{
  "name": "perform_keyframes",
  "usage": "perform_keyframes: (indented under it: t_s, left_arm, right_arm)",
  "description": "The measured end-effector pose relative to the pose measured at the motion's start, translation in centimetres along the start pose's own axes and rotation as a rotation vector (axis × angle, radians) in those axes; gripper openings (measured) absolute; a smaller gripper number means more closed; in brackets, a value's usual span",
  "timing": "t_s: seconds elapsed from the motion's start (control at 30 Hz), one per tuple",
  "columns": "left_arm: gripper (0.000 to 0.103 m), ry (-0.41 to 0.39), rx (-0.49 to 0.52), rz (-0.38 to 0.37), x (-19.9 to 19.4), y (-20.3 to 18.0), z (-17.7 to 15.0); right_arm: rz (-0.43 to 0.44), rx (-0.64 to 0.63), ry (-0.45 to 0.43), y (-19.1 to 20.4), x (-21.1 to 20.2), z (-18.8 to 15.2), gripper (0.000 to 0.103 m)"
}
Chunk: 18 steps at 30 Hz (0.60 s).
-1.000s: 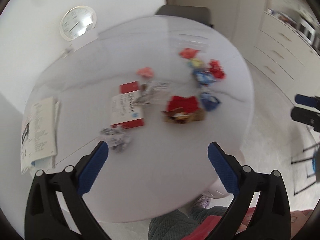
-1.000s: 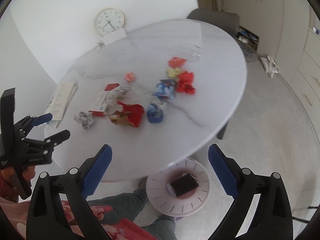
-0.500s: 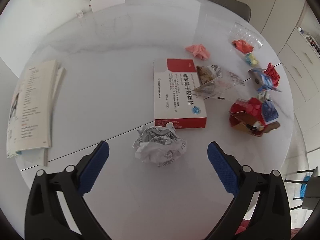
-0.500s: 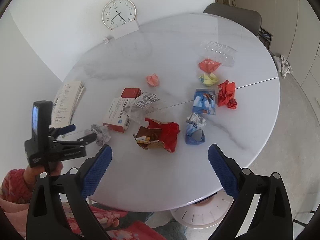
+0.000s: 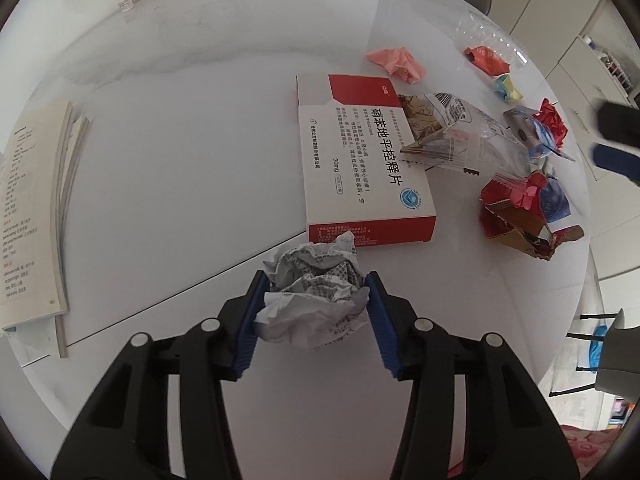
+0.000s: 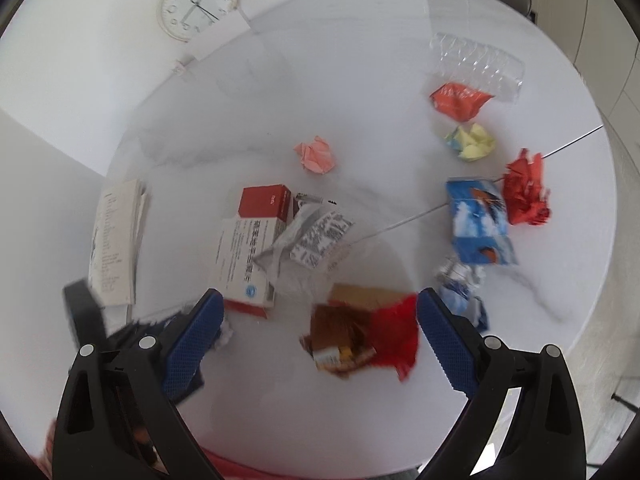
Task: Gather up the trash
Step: 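Grasp the crumpled white paper with the left tool, then grasp the clear printed snack packet with the right tool while the left tool holds the paper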
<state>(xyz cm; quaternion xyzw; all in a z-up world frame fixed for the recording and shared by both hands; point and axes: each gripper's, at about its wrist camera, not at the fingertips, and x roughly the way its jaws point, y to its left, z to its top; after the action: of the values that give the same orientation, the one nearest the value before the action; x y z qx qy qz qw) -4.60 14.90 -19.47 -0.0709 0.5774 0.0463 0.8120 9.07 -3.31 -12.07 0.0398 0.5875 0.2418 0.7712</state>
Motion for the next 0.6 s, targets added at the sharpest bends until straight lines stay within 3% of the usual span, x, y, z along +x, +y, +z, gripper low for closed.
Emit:
perform_keyframes:
  t_s: [0.17,0.37,0.4,0.53,0.6]
  left_arm:
    - [0.047,-0.032,-0.022,-0.020,-1.7,1.2,0.1]
    - [0.047,-0.078,-0.028,-0.022,-3.6,2.0,0.4]
    - [0.047,-0.083,-0.029,-0.024,-3.8,2.1,0.6]
    - [0.047,-0.103,-0.028,-0.030,-4.6,2.2,1.3]
    - [0.047,-0.115,-0.024,-0.034,-5.0,2.1,1.7]
  right_arm:
    - [-0.051,0.105,0.070,0.4,4.6,2.8,0.096]
    - [-0.137,0.228,0.151,0.3,8.8,3.2,0.096]
    - [-0.143,0.229,0.154,0.4,9.1,3.2,0.093]
    - [-0.144,0.208,0.160,0.9,10.0,3.2,0.063]
    - [-0.123,0.211,0.148,0.8,9.8,3.2,0.056]
